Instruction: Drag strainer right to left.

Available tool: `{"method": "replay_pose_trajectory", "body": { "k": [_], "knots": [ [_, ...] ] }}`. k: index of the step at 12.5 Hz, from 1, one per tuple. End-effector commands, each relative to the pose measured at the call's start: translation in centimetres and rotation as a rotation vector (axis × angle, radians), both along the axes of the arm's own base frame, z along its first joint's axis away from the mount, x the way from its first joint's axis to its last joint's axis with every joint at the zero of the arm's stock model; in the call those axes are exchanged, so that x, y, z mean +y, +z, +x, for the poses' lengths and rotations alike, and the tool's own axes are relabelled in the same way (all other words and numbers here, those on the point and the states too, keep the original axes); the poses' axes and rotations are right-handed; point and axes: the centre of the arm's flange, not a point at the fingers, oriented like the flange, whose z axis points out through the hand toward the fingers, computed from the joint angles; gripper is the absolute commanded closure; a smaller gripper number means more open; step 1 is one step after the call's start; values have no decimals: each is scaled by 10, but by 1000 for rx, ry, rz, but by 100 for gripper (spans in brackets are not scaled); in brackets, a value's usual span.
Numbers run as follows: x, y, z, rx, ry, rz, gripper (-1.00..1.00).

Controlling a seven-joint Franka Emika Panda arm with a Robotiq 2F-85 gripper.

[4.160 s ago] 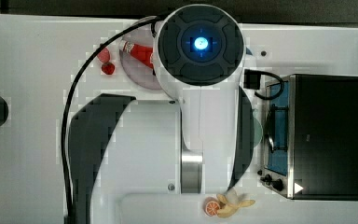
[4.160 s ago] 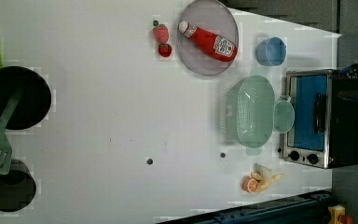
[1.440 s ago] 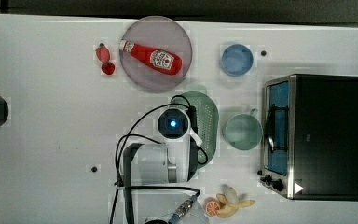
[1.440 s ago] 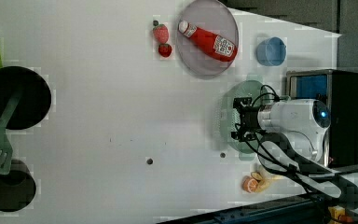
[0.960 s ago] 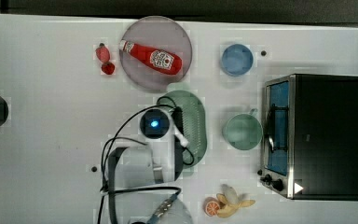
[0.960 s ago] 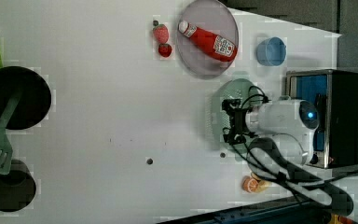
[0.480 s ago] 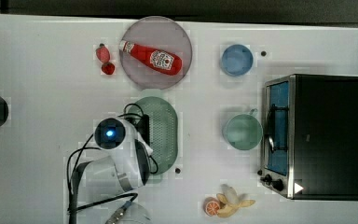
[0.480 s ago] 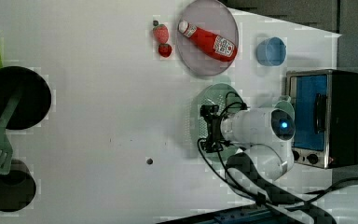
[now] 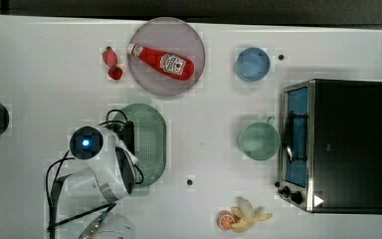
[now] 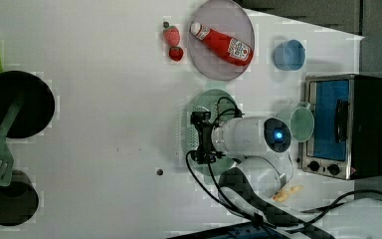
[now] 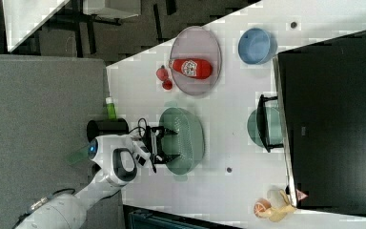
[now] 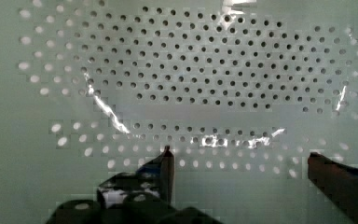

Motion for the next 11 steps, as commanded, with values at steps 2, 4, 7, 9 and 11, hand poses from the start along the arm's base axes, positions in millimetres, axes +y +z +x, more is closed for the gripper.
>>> {"method": "replay_pose_trajectory", "body": {
  "k": [2, 4, 7, 9, 11],
  "knots": [
    [45, 8, 6, -13, -91, 47, -100],
    [64, 6, 7, -14, -97, 61, -100],
    [93, 5, 7, -18, -110, 72, -100],
    [111, 5, 7, -24, -121, 80, -100],
    [128, 4, 6, -30, -108, 89, -100]
  ]
}}
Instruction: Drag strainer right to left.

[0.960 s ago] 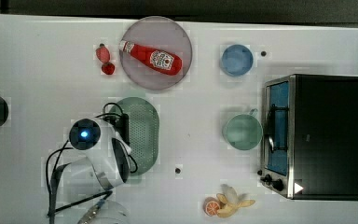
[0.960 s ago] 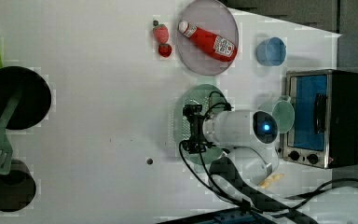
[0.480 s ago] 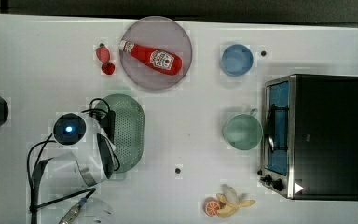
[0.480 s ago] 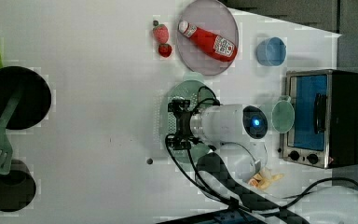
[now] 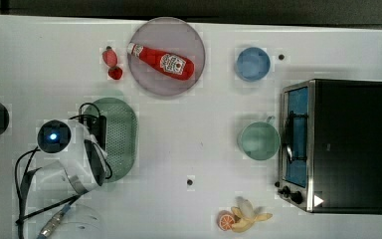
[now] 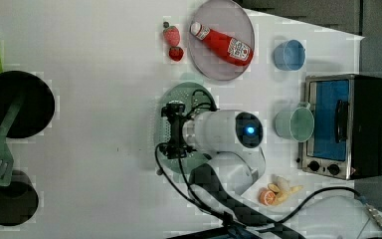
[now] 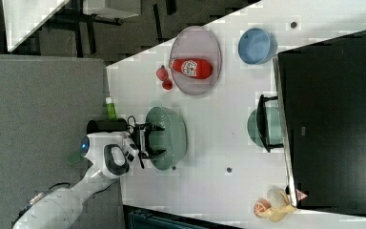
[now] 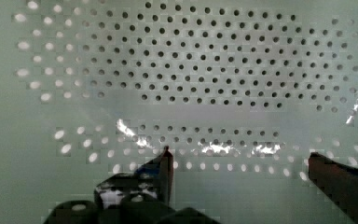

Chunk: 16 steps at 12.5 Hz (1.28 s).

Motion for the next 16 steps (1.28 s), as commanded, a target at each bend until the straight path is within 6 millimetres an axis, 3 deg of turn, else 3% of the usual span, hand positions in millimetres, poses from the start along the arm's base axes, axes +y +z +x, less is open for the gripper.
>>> {"method": "replay_pose_trajectory", "body": {
  "k": [1, 11, 14, 16],
  "knots": [
    [55, 12, -9, -16, -20, 45, -100],
    [101, 10, -10, -32, 15, 81, -100],
    [95, 23, -2, -41, 14, 74, -100],
    [74, 53, 11, -28, 70, 38, -100]
  ]
}}
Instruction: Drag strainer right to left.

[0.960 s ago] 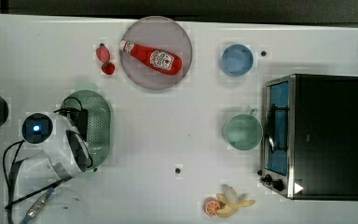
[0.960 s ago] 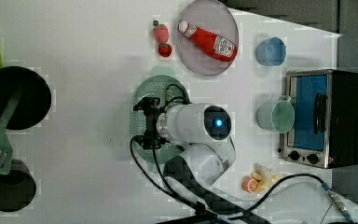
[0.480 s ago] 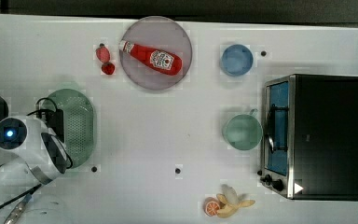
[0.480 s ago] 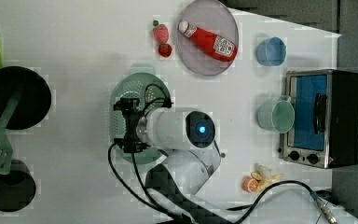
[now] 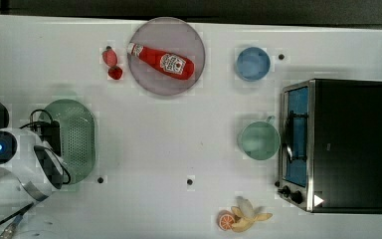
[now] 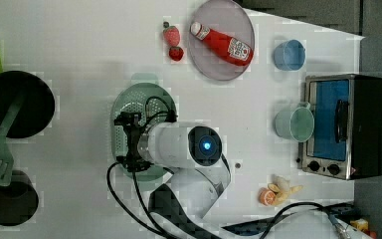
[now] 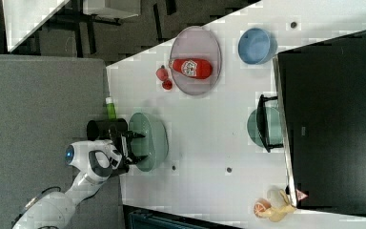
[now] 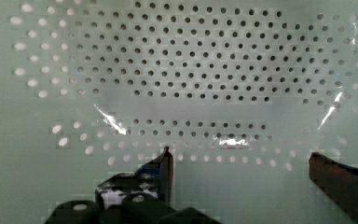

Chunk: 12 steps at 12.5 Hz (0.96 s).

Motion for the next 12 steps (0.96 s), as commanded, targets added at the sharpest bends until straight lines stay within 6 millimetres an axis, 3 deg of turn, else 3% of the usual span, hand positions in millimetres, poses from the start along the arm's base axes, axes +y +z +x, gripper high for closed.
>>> {"method": "replay_pose_trajectory", "body": {
  "k": [1, 4, 7, 10, 12],
  "knots": [
    [-48, 66, 43, -8, 36, -36, -100],
    [-106, 166, 80, -86, 206, -30, -100],
    [-206, 264, 104, -125, 233, -24, -100],
    [-324, 343, 97, -133, 331, -10, -100],
    [-399, 378, 81, -138, 479, -40, -100]
  ]
}}
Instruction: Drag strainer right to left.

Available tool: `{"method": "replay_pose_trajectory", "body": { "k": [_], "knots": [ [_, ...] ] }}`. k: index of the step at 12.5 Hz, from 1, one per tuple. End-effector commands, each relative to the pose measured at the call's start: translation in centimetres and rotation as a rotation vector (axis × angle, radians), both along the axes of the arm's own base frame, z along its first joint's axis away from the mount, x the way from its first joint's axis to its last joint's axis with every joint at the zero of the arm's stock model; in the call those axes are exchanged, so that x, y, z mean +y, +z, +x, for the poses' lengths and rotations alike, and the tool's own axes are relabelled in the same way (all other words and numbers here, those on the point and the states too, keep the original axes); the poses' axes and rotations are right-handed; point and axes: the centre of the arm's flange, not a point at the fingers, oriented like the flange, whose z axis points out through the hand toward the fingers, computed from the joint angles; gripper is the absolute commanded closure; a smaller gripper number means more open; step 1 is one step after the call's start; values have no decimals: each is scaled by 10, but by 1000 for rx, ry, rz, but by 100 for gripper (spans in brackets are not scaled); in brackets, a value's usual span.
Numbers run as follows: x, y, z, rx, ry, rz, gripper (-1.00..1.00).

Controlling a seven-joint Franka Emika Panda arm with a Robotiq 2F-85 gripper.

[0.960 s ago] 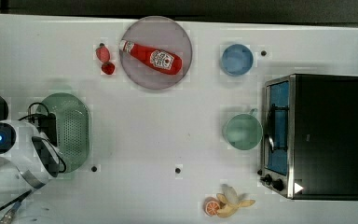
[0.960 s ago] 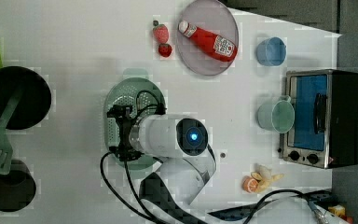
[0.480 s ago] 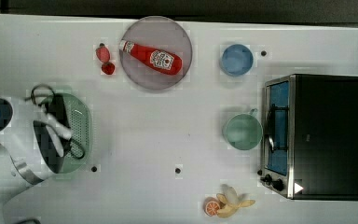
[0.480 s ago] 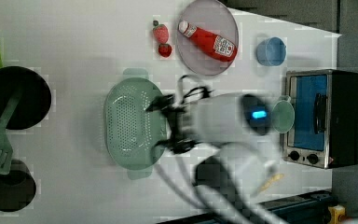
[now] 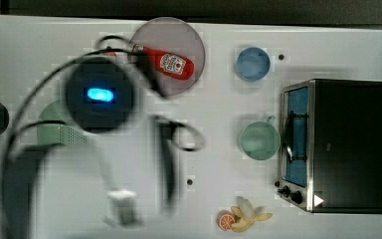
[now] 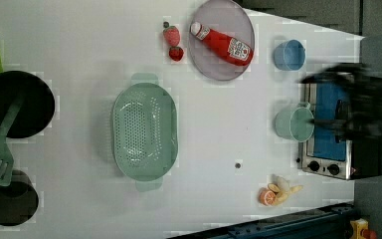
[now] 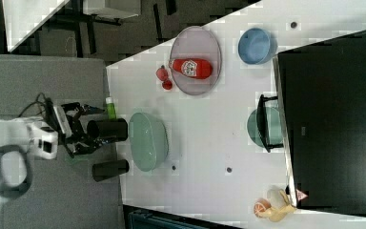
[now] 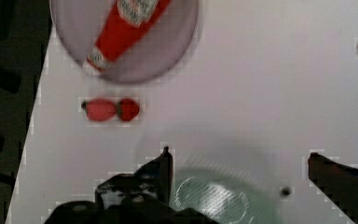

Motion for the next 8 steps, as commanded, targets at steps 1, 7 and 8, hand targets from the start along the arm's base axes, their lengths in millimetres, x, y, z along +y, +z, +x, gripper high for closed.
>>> {"method": "replay_pose_trajectory", "body": {
  "k": [1, 7, 8],
  "knots": [
    [-103, 19, -13, 7, 279, -71, -100],
    [-172, 45, -45, 35, 322, -122, -100],
    [-171, 43, -43, 36, 322, -126, -100]
  ]
}}
